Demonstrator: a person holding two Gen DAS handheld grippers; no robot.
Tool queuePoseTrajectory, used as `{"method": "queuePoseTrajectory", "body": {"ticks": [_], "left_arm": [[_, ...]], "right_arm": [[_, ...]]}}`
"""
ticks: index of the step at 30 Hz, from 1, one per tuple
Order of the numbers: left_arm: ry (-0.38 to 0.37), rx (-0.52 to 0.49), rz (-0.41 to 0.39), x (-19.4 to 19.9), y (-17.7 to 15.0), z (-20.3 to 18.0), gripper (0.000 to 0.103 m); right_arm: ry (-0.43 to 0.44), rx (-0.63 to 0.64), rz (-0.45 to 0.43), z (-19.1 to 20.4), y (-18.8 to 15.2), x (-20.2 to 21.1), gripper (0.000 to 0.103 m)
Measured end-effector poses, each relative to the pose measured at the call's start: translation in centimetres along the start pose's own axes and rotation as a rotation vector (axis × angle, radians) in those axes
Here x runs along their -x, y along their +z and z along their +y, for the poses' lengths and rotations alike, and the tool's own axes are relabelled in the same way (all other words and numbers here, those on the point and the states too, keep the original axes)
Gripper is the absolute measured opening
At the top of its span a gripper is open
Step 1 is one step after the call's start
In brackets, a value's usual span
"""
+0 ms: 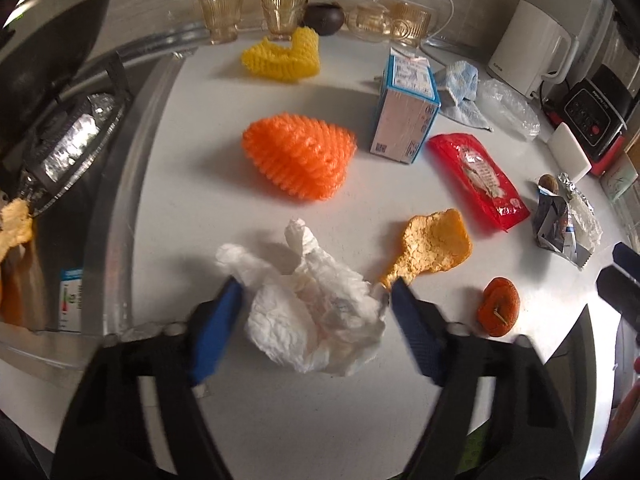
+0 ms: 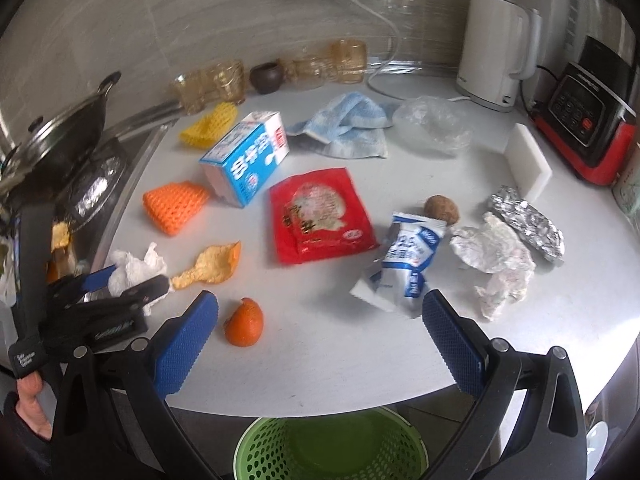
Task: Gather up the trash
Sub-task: 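Grasp the crumpled white tissue with the left tool while the right tool grasps the tangerine, then carry tissue and tangerine to the green basket and open both tools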
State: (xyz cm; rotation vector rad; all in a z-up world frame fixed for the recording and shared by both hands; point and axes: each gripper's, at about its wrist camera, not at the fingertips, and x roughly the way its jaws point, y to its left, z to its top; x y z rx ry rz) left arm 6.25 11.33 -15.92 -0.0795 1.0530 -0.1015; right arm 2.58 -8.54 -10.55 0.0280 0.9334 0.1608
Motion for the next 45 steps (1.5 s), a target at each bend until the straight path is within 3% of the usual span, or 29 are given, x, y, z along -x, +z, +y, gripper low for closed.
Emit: {"method": "queuePoseTrajectory", "body": {"ticks": [2,6,8,12,18,20,26,32,37,45], "left_arm": [[-0.028,0.013,-0.003,-0.1,-0.1,0.4,0.052],[-0.065,0.000,-0.031,0.3,-0.3,0.7,0.038],[-0.073,-0.018,-0.050,0.7,-0.3,0.7,0.031],[-0.095,-0.041,-0.079,1.4,-0.2,0.8,0.025],[-0.138,-0.055,-0.086,2.1,-0.4,1.6,0.023],[-0.155,-0.057,-0.082,2.4,-0.5,1.9,0.023],[-0.196,-0.113,-0.087,4.3,-1.1,1.6,0.023],[-0.294,-0.263,-0.076,8.3,-2.9,-2.5,0.023],[-0.401,-0.310,-0.001,10.7,-6.3,-7.7,0.023],[-0.367,-0.300,0.081,11.8,-12.1,-15.2,0.026]], "right_arm": [[0.020,0.026,0.012,0.9,-0.3,-0.7,0.101],[0.048,0.063,0.044,2.5,-0.9,-2.4,0.101],[0.060,0.066,0.055,3.1,-1.1,-3.2,0.093],[0.059,0.062,0.084,3.8,-1.3,-4.8,0.081],[0.056,0.060,0.120,4.5,-1.5,-6.4,0.050],[0.074,0.048,0.123,4.5,-1.5,-6.4,0.031],[0.057,0.039,0.114,4.5,-1.7,-5.2,0.028],[0.031,-0.001,0.089,1.4,-3.5,0.8,0.028],[0.014,-0.026,0.073,-2.6,-6.8,7.2,0.028],[0.029,-0.011,0.039,-7.0,-11.5,13.4,0.028]]}}
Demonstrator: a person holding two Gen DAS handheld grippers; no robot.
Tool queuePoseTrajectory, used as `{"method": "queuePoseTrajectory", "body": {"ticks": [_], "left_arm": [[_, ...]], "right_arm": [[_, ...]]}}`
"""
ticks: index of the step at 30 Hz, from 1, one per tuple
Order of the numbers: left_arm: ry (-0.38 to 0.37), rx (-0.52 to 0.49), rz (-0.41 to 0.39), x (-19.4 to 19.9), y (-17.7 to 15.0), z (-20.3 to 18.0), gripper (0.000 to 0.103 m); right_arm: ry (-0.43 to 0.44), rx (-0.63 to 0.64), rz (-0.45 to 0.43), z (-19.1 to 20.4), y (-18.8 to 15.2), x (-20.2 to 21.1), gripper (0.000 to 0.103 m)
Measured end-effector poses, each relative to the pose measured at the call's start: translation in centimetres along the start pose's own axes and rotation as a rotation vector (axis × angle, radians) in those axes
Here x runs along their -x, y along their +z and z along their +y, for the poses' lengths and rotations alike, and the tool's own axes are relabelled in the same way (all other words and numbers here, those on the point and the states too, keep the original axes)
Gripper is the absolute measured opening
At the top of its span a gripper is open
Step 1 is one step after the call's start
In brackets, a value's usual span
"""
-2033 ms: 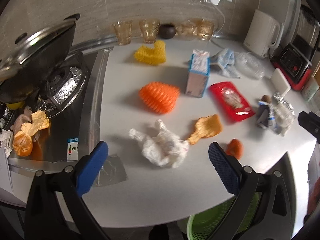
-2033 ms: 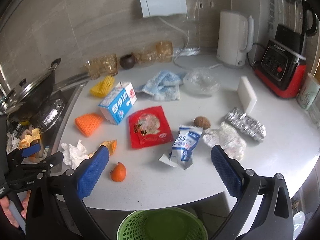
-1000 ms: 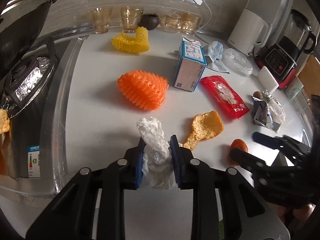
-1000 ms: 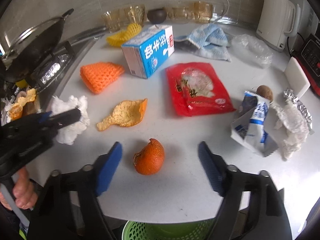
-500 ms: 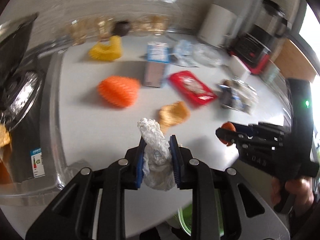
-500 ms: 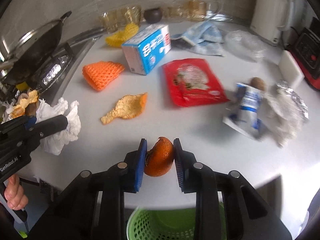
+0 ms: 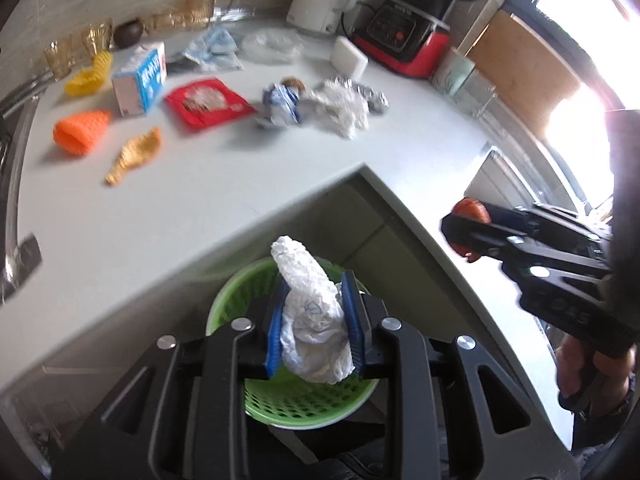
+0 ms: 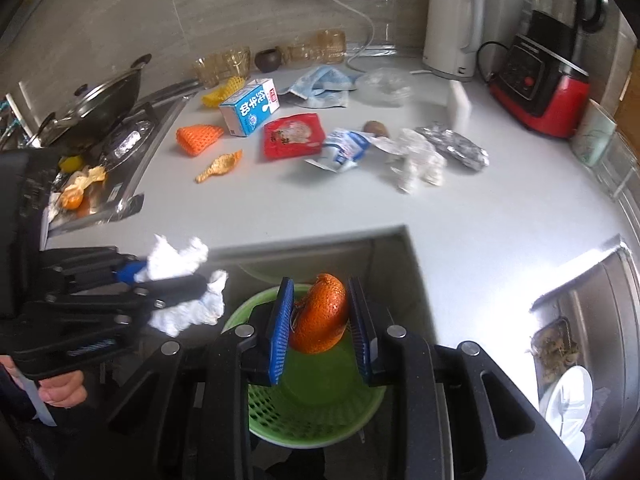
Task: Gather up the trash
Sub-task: 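Carry tissue and tangerine to the green basket and open both tools, then grasp the orange foam net with the left tool while the right tool grasps the milk carton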
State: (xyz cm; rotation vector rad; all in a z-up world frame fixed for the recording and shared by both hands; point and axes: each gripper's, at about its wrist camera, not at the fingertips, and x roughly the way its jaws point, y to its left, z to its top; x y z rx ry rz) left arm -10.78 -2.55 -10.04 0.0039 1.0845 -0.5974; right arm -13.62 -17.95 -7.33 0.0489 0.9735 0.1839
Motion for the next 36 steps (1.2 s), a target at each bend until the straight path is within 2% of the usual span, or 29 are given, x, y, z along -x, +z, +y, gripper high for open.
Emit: {"method": "queuePoseTrajectory", "body": {"ticks": [1,3,5,6,8,10,14,16,19,20,25,29,36], "left_arm": [[0.012,0.014,0.011,-0.4,-0.4,-0.6,0.026],[0.021,0.030,0.035,-1.0,-1.2,-1.6,0.033],[0.061,0.055,0.038,-1.2,-2.0,-2.5,0.050],[0.070,0.067,0.036,-1.1,-2.1,-2.7,0.054],[0.088,0.096,0.013,-0.3,-2.5,-3.0,0.069],[0.115,0.106,-0.015,0.5,-2.7,-3.2,0.077],[0.180,0.134,-0.078,2.9,-2.6,-2.7,0.086],[0.214,0.168,-0.114,4.0,-2.2,-2.0,0.089],[0.279,0.231,-0.157,5.9,-2.1,-0.5,0.091],[0.294,0.246,-0.166,6.4,-2.1,-0.1,0.091],[0.365,0.311,-0.207,8.8,-2.5,2.7,0.094],[0.388,0.317,-0.217,9.3,-2.4,4.8,0.094],[0.390,0.286,-0.222,8.2,1.0,9.1,0.094]], "right_arm": [[0.007,0.000,-0.003,-0.4,-0.4,0.4,0.028],[0.024,0.006,-0.009,-1.3,-1.3,1.1,0.028],[0.037,0.013,-0.009,-1.8,-2.0,1.4,0.028],[0.048,0.018,-0.007,-2.1,-2.3,1.5,0.028],[0.066,0.029,-0.009,-2.4,-2.8,1.8,0.028],[0.078,0.042,-0.014,-2.6,-3.2,2.0,0.028],[0.113,0.053,-0.020,-2.4,-3.5,2.1,0.029],[0.145,0.088,-0.006,-1.8,-3.6,1.7,0.034],[0.114,0.133,-0.039,-0.7,-3.8,2.0,0.082],[0.089,0.140,-0.065,-0.5,-3.8,2.4,0.091],[0.077,0.107,-0.105,-1.2,-2.7,3.3,0.098],[0.049,0.050,-0.131,-2.1,-1.3,3.7,0.101],[0.003,-0.023,-0.140,-1.4,1.6,2.6,0.101]]}}
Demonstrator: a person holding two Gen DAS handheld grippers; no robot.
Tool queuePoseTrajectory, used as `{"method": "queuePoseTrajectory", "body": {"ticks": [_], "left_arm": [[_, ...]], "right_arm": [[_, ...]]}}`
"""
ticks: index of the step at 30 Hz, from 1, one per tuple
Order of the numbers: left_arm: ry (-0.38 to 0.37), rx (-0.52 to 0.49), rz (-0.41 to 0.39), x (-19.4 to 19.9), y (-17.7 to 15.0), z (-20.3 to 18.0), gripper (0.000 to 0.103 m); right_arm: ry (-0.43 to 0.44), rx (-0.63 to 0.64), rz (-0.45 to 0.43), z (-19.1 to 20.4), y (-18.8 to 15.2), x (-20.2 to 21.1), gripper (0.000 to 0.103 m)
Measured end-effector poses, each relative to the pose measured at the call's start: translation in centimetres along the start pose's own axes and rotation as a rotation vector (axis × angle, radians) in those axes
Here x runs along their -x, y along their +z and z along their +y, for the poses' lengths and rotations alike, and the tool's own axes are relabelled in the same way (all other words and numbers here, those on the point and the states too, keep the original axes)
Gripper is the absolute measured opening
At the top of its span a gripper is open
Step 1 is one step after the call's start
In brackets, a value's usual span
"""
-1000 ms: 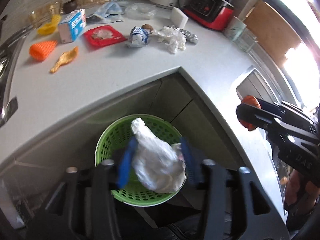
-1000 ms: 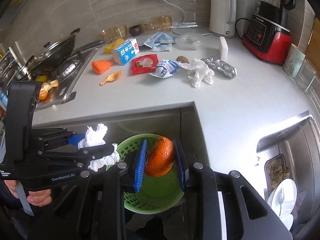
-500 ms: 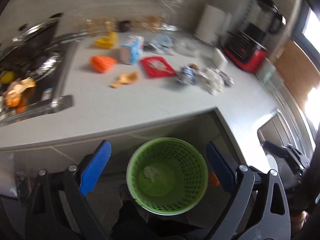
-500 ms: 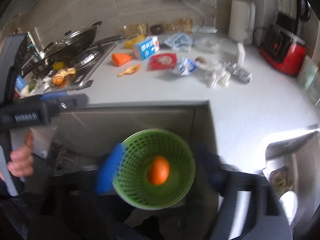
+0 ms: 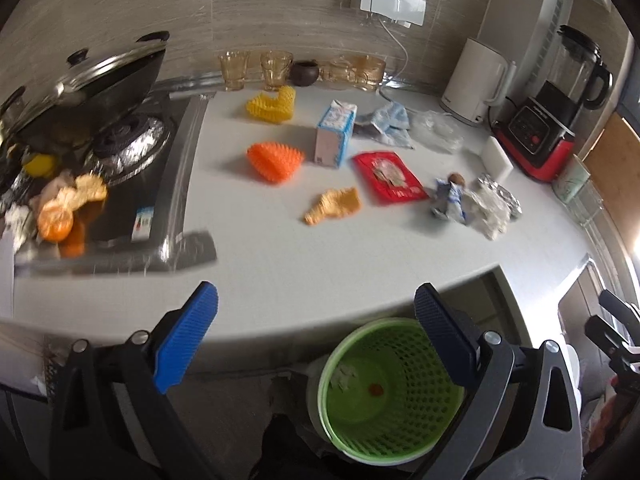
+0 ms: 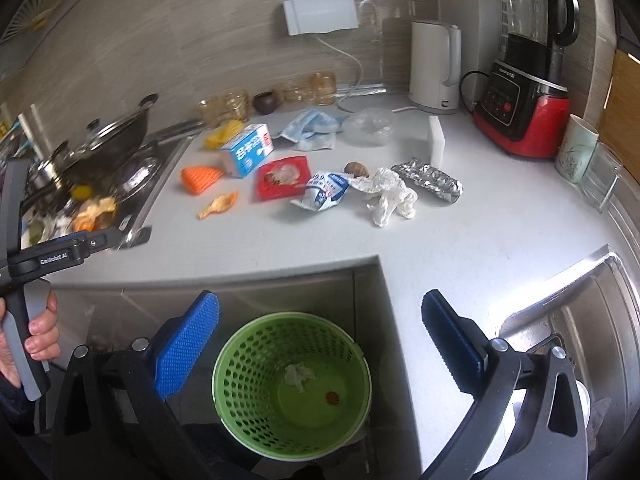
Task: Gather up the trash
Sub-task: 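Grasp the orange foam net with the left tool while the right tool grasps the milk carton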
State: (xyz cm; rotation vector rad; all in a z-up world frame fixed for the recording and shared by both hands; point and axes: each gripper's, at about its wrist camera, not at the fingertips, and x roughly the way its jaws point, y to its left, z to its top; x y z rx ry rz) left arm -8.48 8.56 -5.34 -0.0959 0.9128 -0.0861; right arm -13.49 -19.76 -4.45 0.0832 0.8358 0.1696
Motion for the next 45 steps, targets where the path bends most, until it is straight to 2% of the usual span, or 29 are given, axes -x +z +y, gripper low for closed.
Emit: {"method": "queuePoseTrajectory", "body": {"ticks": [6,11,18,22,24,25,26,28,34,42,45], "left_arm": [[-0.003,-0.038,-0.009,-4.2,4.9,2.6,0.094],[0.001,-0.066,0.008,-9.8,9.0,4.5,0.094],[-0.024,-0.099,0.069,-17.7,12.1,5.9,0.094],[-0.033,-0.111,0.102,-20.8,13.0,6.0,0.094],[-0.028,-0.128,0.104,-21.6,13.3,5.7,0.088],[-0.023,-0.140,0.109,-22.0,13.5,5.6,0.080],[-0.022,-0.146,0.115,-22.3,13.6,5.6,0.068],[-0.054,-0.148,0.129,-22.8,13.8,5.6,0.055],[-0.081,-0.156,0.102,-21.6,14.1,6.0,0.023],[-0.101,-0.118,0.063,-18.9,15.1,8.3,0.022],[-0.082,-0.107,0.046,-18.0,15.5,8.9,0.022]], "right_arm": [[-0.028,-0.018,0.009,2.6,2.6,-2.7,0.101],[-0.032,-0.034,0.027,5.4,5.0,-6.0,0.101],[-0.066,-0.015,0.051,9.2,8.6,-10.2,0.101],[-0.078,-0.023,0.064,10.5,10.1,-12.4,0.101],[-0.077,-0.027,0.072,11.0,10.7,-13.3,0.101],[-0.079,-0.027,0.076,11.2,11.1,-13.8,0.101],[-0.080,-0.026,0.078,11.3,11.4,-14.2,0.101],[-0.080,-0.025,0.082,11.6,12.2,-15.2,0.101],[-0.063,-0.028,0.076,12.6,15.1,-18.4,0.101],[-0.089,-0.033,0.076,14.8,18.3,-24.7,0.101],[-0.104,-0.050,0.077,15.5,18.9,-26.8,0.101]]}}
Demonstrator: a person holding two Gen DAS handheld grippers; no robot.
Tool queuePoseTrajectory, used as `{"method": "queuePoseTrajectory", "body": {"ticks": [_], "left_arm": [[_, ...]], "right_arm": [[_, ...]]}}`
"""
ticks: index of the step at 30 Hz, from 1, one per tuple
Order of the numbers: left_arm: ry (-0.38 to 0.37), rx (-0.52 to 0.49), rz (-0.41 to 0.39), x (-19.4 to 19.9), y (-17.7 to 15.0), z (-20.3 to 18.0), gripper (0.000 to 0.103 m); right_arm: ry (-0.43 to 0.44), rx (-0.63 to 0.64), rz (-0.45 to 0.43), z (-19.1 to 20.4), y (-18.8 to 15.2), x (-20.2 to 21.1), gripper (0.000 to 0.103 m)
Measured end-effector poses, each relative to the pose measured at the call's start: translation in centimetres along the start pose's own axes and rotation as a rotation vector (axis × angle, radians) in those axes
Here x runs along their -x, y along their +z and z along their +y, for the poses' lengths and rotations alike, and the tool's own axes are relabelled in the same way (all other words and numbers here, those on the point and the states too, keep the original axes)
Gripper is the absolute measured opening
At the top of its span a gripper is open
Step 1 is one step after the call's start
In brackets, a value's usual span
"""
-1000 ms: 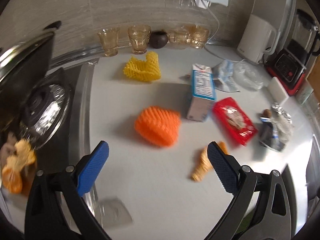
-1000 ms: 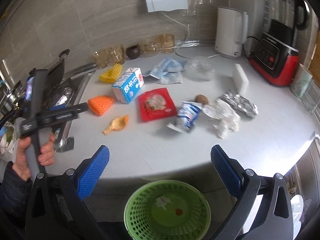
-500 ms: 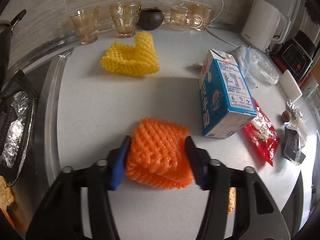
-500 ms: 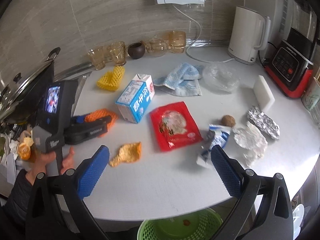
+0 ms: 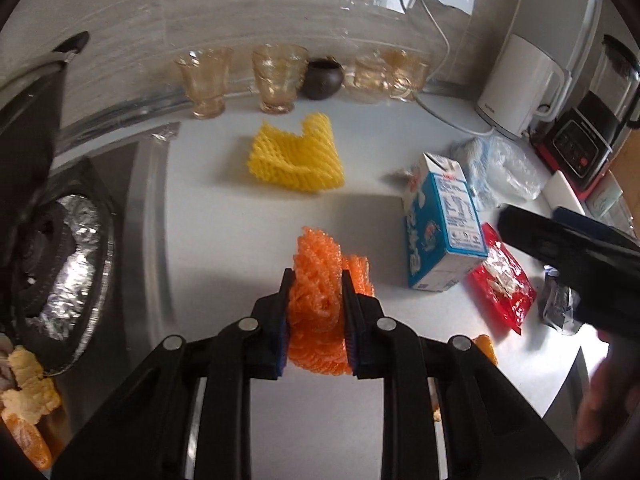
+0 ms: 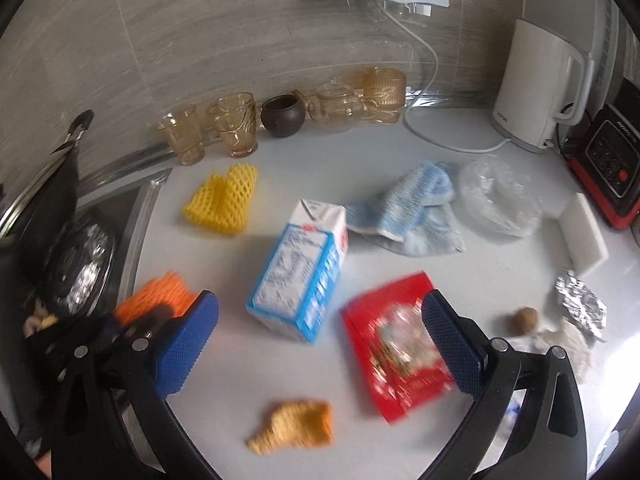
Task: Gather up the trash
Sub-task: 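Grasp the orange foam net with the left tool while the right tool grasps the milk carton, then lower the foam net and milk carton into the green basket, opening both tools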
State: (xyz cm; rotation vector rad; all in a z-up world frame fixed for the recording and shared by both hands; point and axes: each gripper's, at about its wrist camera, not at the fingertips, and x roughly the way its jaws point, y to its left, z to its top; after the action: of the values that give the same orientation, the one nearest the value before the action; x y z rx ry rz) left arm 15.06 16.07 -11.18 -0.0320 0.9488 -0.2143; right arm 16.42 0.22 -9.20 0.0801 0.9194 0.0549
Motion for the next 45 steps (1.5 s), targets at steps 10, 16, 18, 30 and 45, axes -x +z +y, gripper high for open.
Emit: {"method": "queuePoseTrajectory", "body": {"ticks": [10,16,18,30,45], "left_arm": [[0.021,0.010,-0.007,0.5,-0.2,1.2,0.022],[0.012,0.027,-0.018,1.0,-0.4,1.4,0.022],[0.012,0.026,-0.023,1.3,-0.5,1.3,0.022],[-0.043,-0.024,-0.061,6.6,-2.7,-2.7,0.022],[-0.185,-0.089,0.025,12.7,-12.3,-14.7,0.022]], "right_arm": [[-0.139,-0.026,0.051,1.8,0.9,-6.7,0.097],[-0.107,-0.030,0.104,1.4,0.7,-7.9,0.041],[-0.101,-0.027,0.093,1.3,0.7,-7.3,0.041],[-0.042,0.021,-0.013,0.2,-1.4,3.4,0.041],[0.046,0.051,-0.004,-10.0,-14.9,19.0,0.041]]}}
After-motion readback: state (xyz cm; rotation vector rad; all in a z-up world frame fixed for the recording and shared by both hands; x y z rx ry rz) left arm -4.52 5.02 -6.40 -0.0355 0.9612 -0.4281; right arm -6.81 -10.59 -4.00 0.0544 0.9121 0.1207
